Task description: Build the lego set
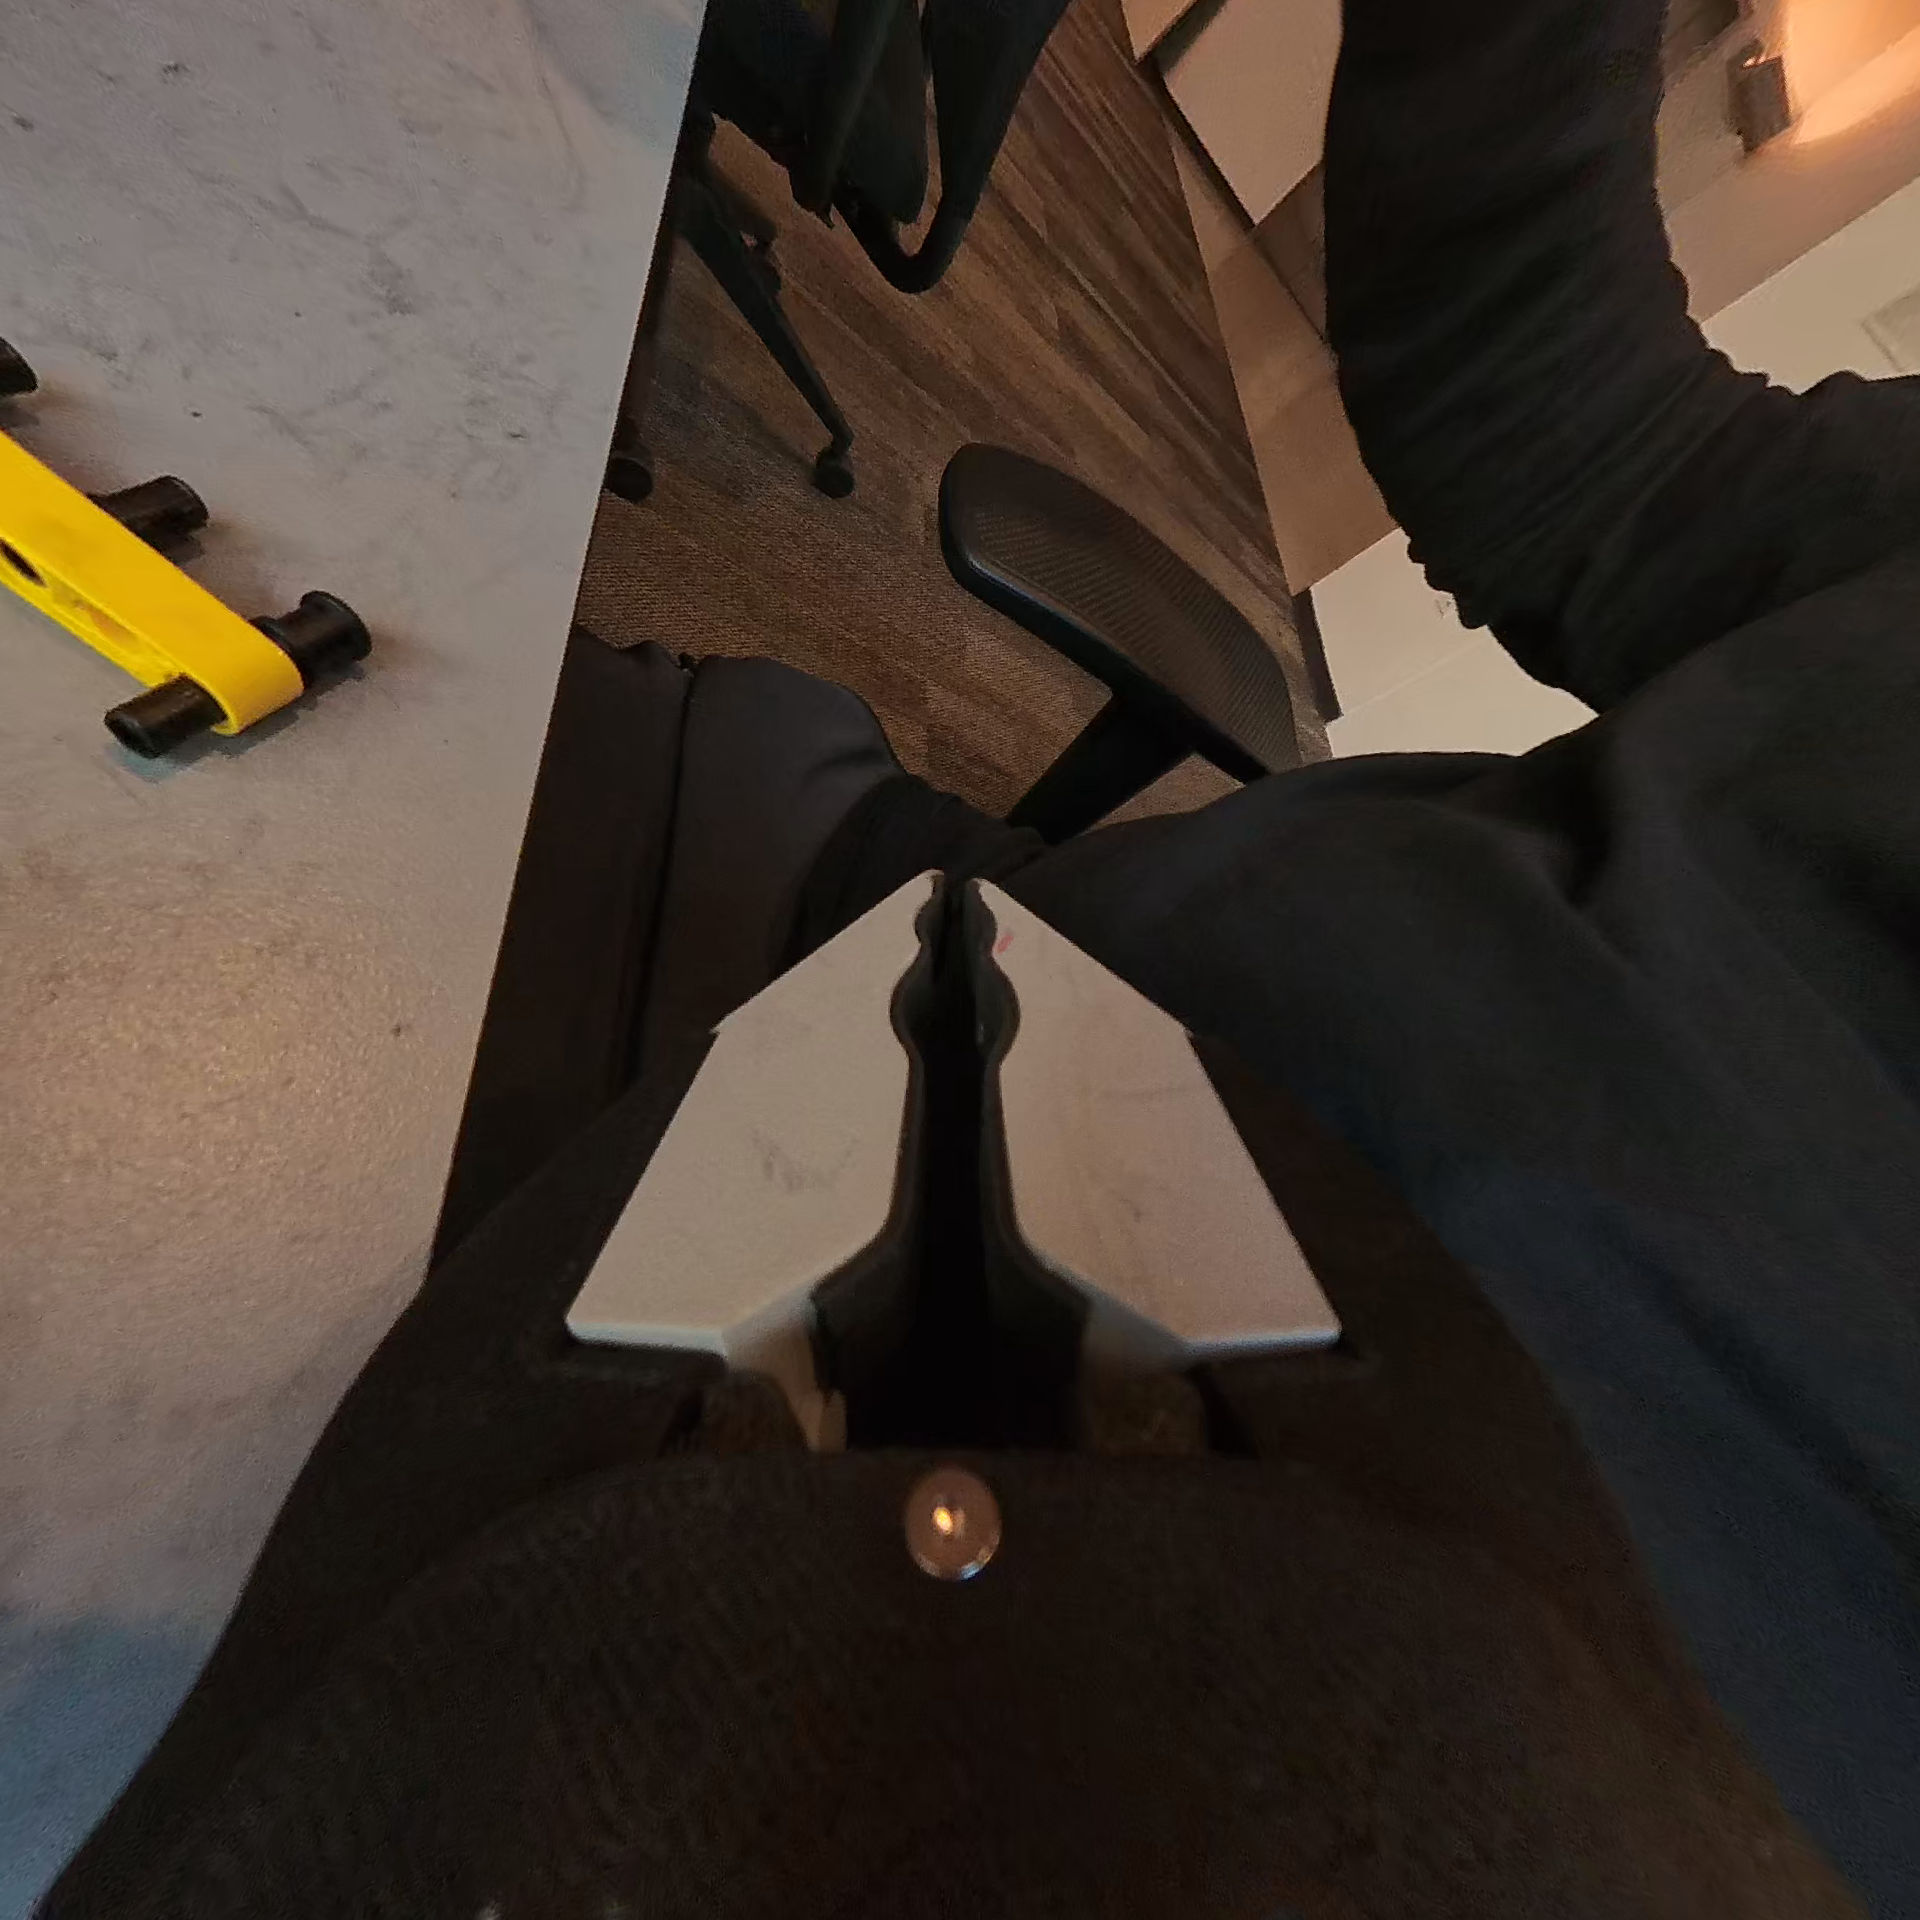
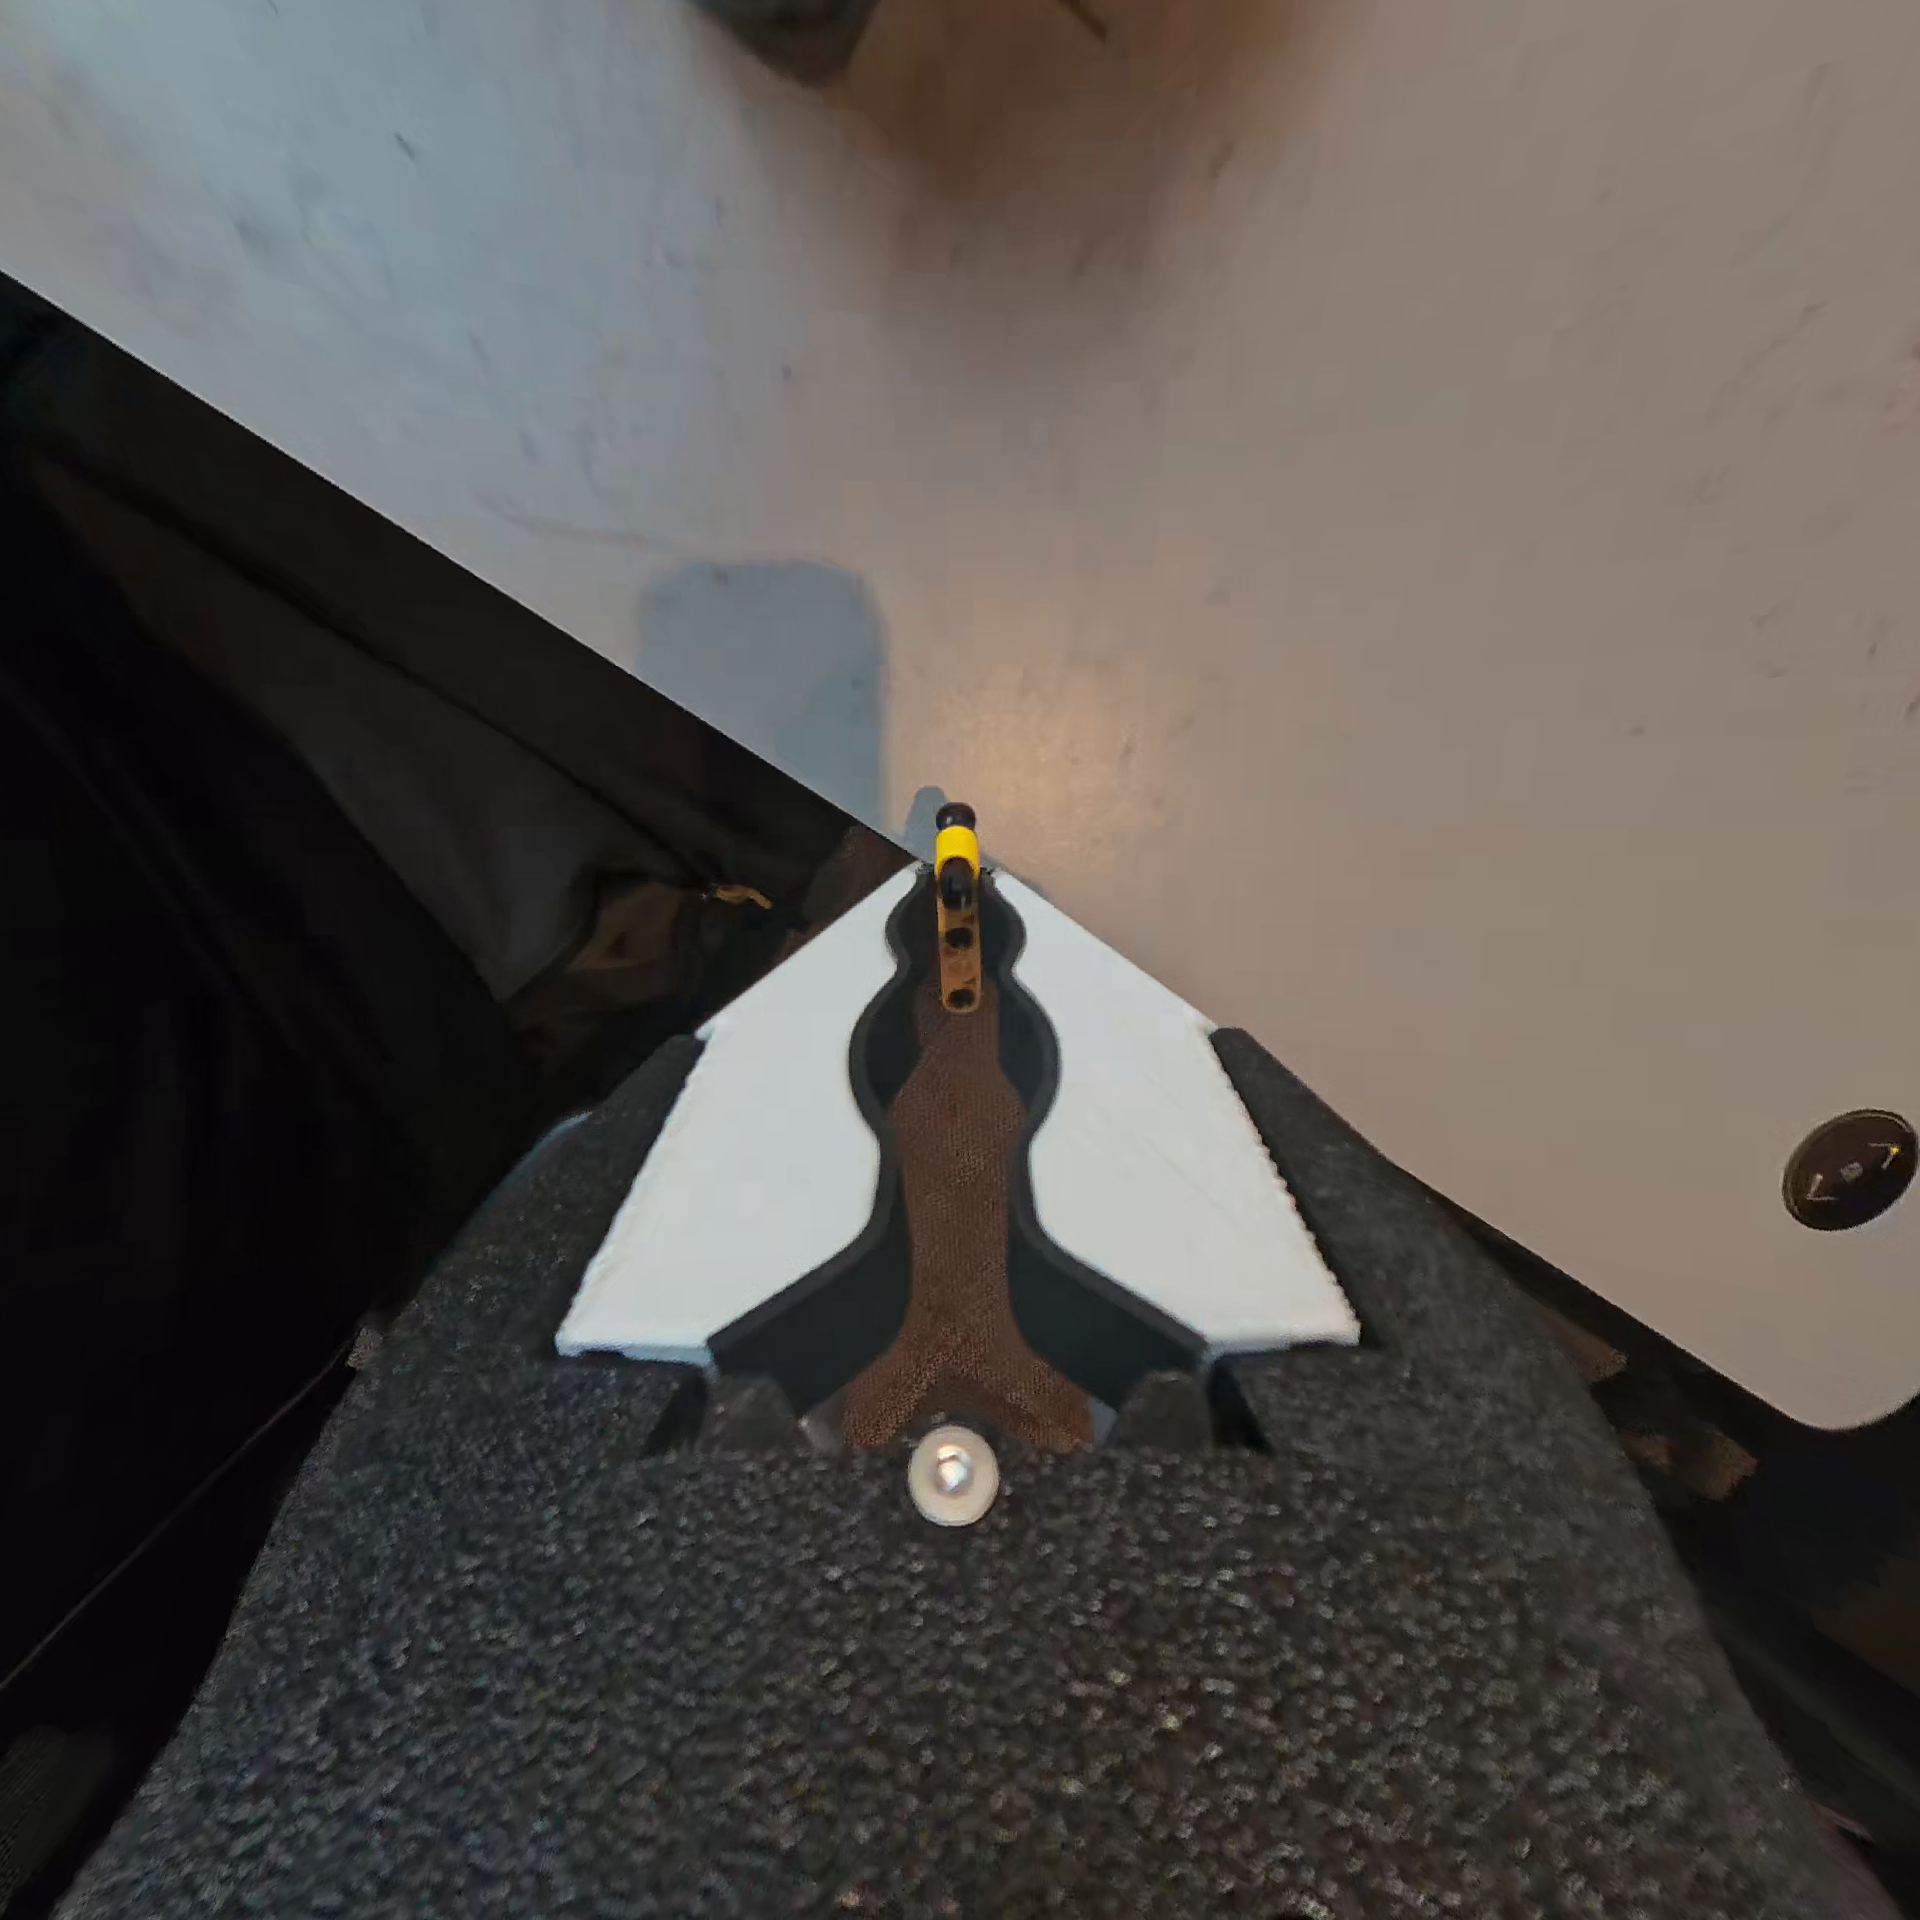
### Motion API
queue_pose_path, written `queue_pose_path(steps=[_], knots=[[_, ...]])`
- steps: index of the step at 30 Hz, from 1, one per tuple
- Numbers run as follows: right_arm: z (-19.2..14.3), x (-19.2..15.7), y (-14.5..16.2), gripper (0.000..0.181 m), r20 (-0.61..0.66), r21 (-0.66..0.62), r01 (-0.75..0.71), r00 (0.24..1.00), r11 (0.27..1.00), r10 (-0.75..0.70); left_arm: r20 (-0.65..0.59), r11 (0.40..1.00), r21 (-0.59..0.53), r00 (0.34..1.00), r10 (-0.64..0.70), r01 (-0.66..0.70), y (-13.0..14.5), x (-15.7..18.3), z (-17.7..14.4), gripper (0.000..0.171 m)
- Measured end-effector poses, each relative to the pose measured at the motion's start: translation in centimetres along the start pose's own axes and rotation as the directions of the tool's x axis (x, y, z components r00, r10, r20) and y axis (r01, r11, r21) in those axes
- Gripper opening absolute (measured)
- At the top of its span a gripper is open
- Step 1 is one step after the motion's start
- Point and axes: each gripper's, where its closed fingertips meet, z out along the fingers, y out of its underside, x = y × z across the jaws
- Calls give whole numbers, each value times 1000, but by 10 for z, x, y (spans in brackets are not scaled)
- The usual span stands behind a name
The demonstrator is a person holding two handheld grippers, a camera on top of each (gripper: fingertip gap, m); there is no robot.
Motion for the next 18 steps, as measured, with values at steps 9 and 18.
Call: queue_pose_path(steps=[9, 18], knots=[[1, -5, 2, 7, 26, -93, 18, 1000, 996, -16, -11, 1000, -2, 1000, -9, 9, 1, 0, 2, 0], [-5, -94, -61, 7, 312, 137, 127, 936, 982, -164, 154, 986, 40, 976, 154, -162, -20, -4, -8, 21]])
